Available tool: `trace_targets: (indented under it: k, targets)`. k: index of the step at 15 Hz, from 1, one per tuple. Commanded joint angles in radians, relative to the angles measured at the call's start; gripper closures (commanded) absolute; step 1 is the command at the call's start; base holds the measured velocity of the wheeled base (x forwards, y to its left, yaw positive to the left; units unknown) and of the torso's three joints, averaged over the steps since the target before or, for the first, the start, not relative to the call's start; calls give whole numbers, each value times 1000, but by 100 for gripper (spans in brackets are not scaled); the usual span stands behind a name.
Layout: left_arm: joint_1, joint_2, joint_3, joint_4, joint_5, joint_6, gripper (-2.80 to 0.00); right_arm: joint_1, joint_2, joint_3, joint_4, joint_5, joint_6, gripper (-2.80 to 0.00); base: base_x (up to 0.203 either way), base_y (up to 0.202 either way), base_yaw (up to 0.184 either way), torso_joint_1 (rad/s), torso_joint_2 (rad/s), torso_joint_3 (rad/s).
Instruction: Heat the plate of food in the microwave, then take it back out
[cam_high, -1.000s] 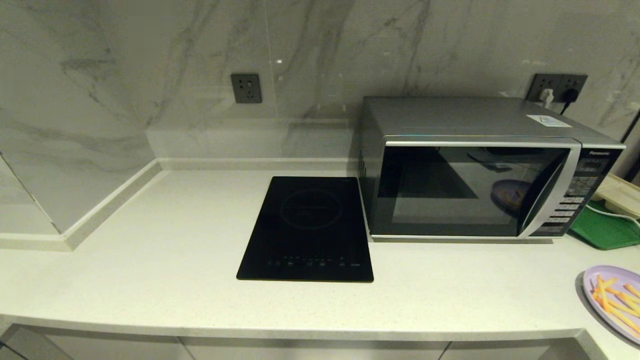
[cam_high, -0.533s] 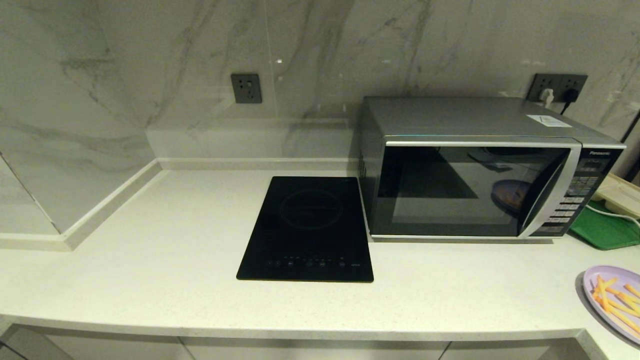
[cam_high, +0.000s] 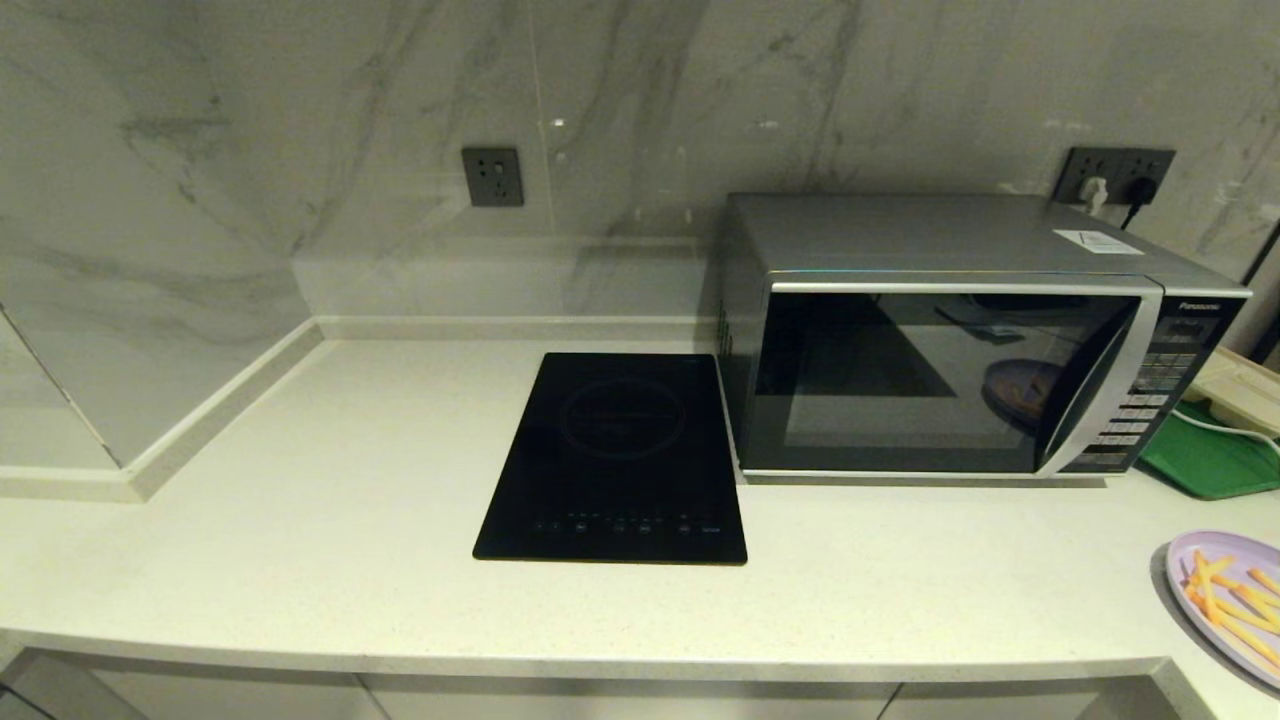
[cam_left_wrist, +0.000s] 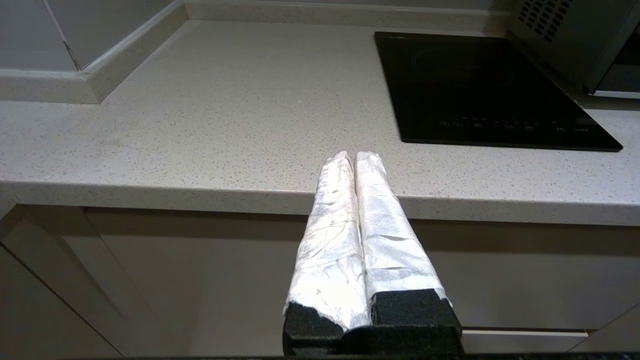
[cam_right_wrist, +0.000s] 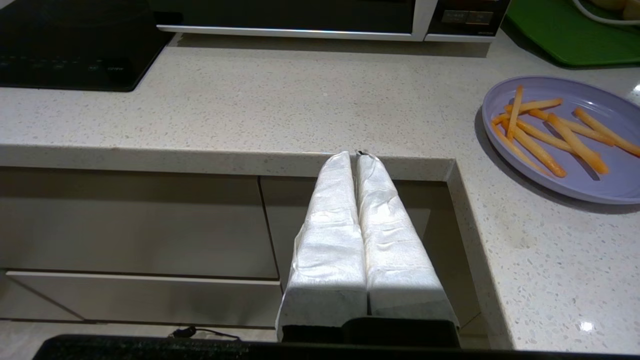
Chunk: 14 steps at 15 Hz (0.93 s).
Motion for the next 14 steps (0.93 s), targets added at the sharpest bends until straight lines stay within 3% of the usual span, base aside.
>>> trace_targets:
  k: [1,14]
  targets:
    - [0,0,0,0,0,-1,0,0,2,0,1,0,-1,0,0,0,0,0,0,0]
    - [0,0,0,0,0,-1,0,0,2,-2,3,-5,5,0,0,0,0,0,0,0]
